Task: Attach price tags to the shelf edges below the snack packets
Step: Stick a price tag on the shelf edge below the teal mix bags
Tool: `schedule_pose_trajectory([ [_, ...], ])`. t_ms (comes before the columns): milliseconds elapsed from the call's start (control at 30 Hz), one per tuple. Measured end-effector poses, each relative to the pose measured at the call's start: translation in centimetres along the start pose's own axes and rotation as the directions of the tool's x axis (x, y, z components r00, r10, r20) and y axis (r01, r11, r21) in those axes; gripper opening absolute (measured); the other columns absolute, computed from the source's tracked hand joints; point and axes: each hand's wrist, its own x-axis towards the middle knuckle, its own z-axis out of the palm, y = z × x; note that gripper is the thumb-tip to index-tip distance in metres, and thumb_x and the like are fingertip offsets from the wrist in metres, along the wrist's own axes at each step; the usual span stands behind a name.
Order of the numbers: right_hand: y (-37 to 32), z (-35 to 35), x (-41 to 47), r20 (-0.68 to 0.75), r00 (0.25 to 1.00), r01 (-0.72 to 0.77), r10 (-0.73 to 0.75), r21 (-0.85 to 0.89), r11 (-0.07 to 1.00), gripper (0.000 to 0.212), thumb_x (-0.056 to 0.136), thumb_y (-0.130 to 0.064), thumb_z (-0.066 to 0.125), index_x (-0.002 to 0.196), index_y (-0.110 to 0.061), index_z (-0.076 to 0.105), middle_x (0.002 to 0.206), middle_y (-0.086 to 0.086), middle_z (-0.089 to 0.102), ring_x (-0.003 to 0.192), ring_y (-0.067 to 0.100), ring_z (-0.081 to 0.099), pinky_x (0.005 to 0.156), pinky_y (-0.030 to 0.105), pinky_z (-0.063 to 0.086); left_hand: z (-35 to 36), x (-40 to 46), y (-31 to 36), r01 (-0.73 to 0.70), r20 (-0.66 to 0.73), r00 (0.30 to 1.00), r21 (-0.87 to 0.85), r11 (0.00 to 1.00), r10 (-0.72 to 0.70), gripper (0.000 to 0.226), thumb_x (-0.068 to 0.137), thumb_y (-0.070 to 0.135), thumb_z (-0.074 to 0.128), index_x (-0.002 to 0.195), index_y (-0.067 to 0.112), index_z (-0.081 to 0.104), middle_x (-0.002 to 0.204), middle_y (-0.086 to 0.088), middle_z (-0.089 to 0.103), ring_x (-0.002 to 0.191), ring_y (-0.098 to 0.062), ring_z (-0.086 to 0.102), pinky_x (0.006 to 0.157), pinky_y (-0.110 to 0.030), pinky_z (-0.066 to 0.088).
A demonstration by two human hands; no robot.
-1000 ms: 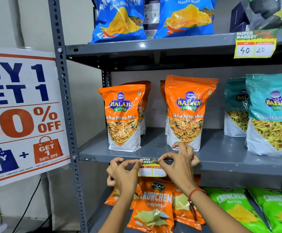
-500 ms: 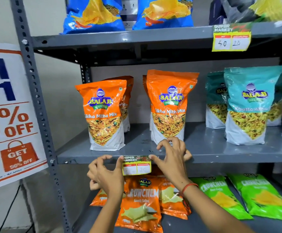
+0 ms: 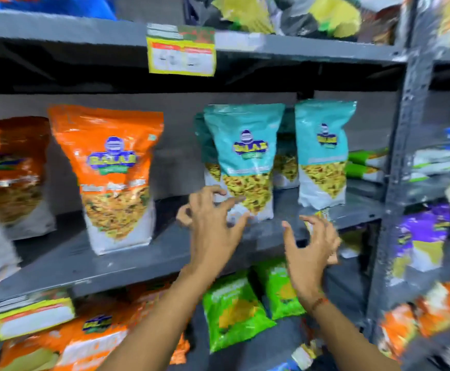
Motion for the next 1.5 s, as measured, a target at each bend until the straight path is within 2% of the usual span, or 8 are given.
schedule_pose_trajectory([
  [100,6.6,-2.4,4.1,-0.162,0.95,-0.271,0.266,-0.009,0.962,0.055,0.07,-0.031,0.078,0.114,-0.006,0.057,0.118,0.024,0.057,0.115,0.042,0.047,0.099,0.05,0.03,6.5,1.3,5.4,-0.143,0.129,0.982,0.049,0.989,0.136,0.034,0.071,0.059,0.063,0.092,0.035,0.073,0.109,-0.001,0.056,0.108,-0.022,0.036,0.087,-0.046,0.026],
  [200,13.0,-2.6,6.5,0.051,0.8,-0.597,0.598,-0.029,0.802,0.066,0.066,-0.044,0.083,0.119,-0.012,0.061,0.128,0.023,0.056,0.122,0.042,0.047,0.105,0.046,0.03,12.1,2.3,8.5,-0.234,0.29,0.937,0.105,0.967,0.195,0.038,0.068,0.056,0.068,0.094,0.03,0.074,0.115,-0.003,0.054,0.113,-0.024,0.033,0.09,-0.052,0.032],
  [333,17.6,-2.5,7.1,0.366,0.736,-0.645,0.57,0.123,0.754,0.039,0.068,-0.058,0.076,0.084,-0.023,0.074,0.098,0.009,0.073,0.094,0.023,0.064,0.088,0.039,0.05,16.4,2.8,10.6,-0.24,0.398,0.905,0.19,0.952,0.148,0.035,0.066,0.052,0.069,0.092,0.028,0.072,0.116,0.0,0.052,0.118,-0.026,0.037,0.092,-0.049,0.02],
  [567,17.7,-3.0,7.7,0.419,0.748,-0.661,0.515,0.396,0.637,0.033,0.065,-0.033,0.085,0.087,-0.01,0.077,0.099,0.017,0.074,0.093,0.026,0.066,0.092,0.041,0.049,18.1,2.4,11.8,-0.138,0.277,0.957,0.185,0.973,0.083,0.025,0.062,0.046,0.073,0.082,0.031,0.074,0.102,0.006,0.057,0.107,-0.022,0.041,0.089,-0.044,0.021],
  [867,15.9,-4.8,8.7,0.288,0.851,-0.522,0.44,0.359,0.774,0.044,0.054,-0.066,0.08,0.082,-0.032,0.078,0.109,0.006,0.06,0.113,0.032,0.056,0.104,0.054,0.041,16.3,1.3,12.9,-0.019,0.193,0.981,0.179,0.984,-0.016,0.006,0.068,0.038,0.075,0.07,0.033,0.074,0.103,0.009,0.05,0.111,-0.02,0.042,0.094,-0.048,0.018],
  [967,14.4,-6.0,9.8,0.276,0.895,-0.426,0.352,0.29,0.857,0.012,0.065,-0.045,0.081,0.073,-0.05,0.073,0.1,-0.013,0.048,0.114,0.026,0.048,0.107,0.05,0.032,15.5,0.3,12.8,0.071,0.104,0.991,0.128,0.989,-0.084,0.006,0.067,0.041,0.074,0.068,0.034,0.073,0.106,0.008,0.049,0.112,-0.017,0.036,0.093,-0.045,0.016],
  [1100,13.9,-6.8,11.2,0.301,0.927,-0.258,0.222,0.085,0.962,0.024,0.067,-0.044,0.082,0.057,-0.056,0.064,0.104,-0.014,0.043,0.112,0.016,0.038,0.091,0.038,0.028,15.0,-2.1,13.1,0.215,0.028,0.976,0.072,0.974,-0.217,0.013,0.067,0.044,0.071,0.062,0.032,0.072,0.109,0.011,0.048,0.113,-0.015,0.035,0.094,-0.045,0.018],
  [1500,15.0,-7.3,10.7,0.397,0.917,-0.013,0.039,-0.067,0.998,0.027,0.066,-0.046,0.081,0.057,-0.057,0.058,0.112,-0.011,0.042,0.111,0.013,0.028,0.096,0.05,0.033,16.7,-7.9,12.9,0.437,-0.049,0.899,0.1,0.894,-0.434,0.018,0.068,0.045,0.072,0.06,0.029,0.068,0.104,0.007,0.048,0.11,-0.019,0.035,0.085,-0.034,0.011],
])
